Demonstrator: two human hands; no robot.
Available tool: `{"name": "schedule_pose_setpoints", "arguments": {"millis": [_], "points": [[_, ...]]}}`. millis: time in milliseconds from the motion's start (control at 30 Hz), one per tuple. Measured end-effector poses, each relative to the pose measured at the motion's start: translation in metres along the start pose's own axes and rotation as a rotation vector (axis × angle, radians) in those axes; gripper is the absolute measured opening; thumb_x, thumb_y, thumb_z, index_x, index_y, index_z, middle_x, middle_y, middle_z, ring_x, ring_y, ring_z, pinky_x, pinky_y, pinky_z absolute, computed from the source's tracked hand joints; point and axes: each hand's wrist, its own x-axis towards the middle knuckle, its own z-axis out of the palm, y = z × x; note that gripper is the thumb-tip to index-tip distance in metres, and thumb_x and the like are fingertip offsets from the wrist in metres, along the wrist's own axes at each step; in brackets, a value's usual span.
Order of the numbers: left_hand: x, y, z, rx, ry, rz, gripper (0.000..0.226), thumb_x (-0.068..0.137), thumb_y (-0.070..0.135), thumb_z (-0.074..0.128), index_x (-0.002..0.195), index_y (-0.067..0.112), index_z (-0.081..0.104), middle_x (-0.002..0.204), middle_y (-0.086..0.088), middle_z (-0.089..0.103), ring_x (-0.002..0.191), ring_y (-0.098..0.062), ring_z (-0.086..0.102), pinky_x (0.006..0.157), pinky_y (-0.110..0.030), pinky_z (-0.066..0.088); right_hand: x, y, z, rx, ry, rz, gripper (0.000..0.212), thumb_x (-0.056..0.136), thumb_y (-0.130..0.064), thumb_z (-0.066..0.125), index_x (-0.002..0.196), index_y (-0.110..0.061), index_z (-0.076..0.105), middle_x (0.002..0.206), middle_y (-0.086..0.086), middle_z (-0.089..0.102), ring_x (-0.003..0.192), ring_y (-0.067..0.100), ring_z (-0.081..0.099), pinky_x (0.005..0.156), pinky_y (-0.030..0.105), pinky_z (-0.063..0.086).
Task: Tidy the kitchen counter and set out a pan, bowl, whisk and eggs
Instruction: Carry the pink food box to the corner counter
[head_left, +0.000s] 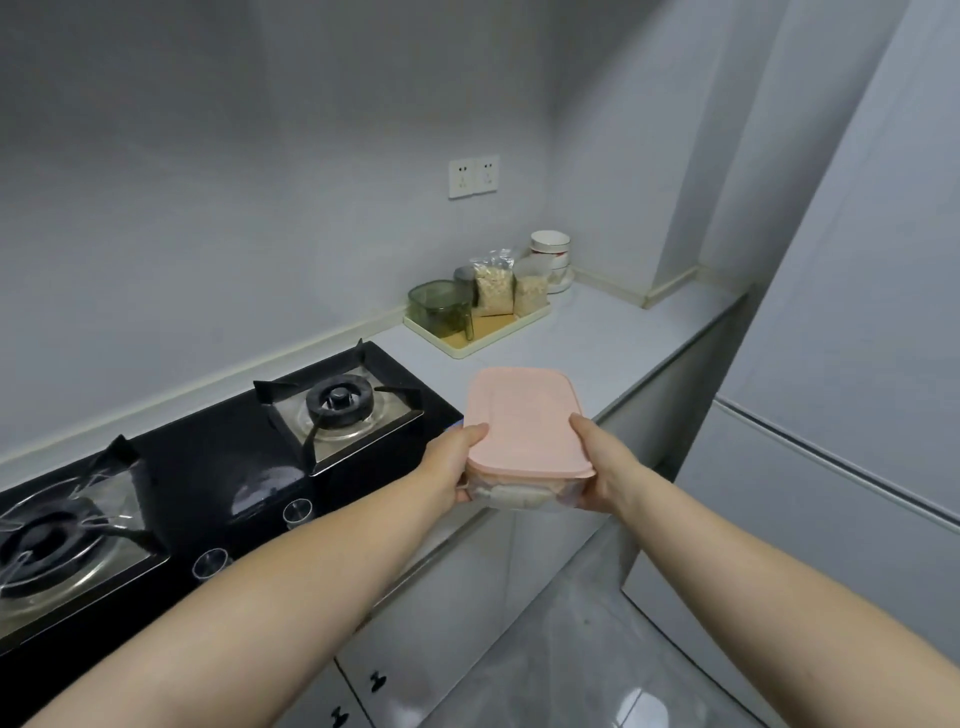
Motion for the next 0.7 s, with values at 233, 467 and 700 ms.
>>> {"name": "schedule_pose_setpoints", "arguments": {"millis": [233,467,700], "points": [[0.079,0.058,0.04,0.043,-0.118,-0.011,0.02,0.093,0.026,0.054,0.11,0.015,0.056,0.09,-0.006,0.063,0.082,-0.024,0.061,0.064,-0.031,0.052,0.054,-0.077,-0.002,0.033,0.027,-0.037,0.028,0.093,-0.045,0.05,0.095,-0.018,0.06,0.088,0.004,0.068,0.077,0.024,0.063,0.059,0.035,0.048],[0.139,0.108,0.071,0.028,-0.221,-0.056,0.033,0.092,0.035,0.053,0.116,0.013,0.052,0.099,-0.014,0.057,0.084,-0.029,0.058,0.067,-0.037,0.052,0.103,-0.154,-0.016,-0.062,-0.009,-0.08,0.031,0.09,-0.05,0.053,0.095,-0.02,0.061,0.085,0.003,0.067,0.081,0.023,0.062,0.075,0.034,0.048],[0.183,0.132,0.108,0.101,-0.19,0.056,0.026,0.088,0.038,0.055,0.099,0.015,0.058,0.1,-0.012,0.055,0.083,-0.03,0.061,0.062,-0.035,0.057,0.133,-0.198,-0.041,-0.083,-0.032,-0.105,0.031,0.09,-0.047,0.054,0.103,-0.02,0.06,0.086,0.003,0.069,0.082,0.023,0.065,0.067,0.033,0.053]]}}
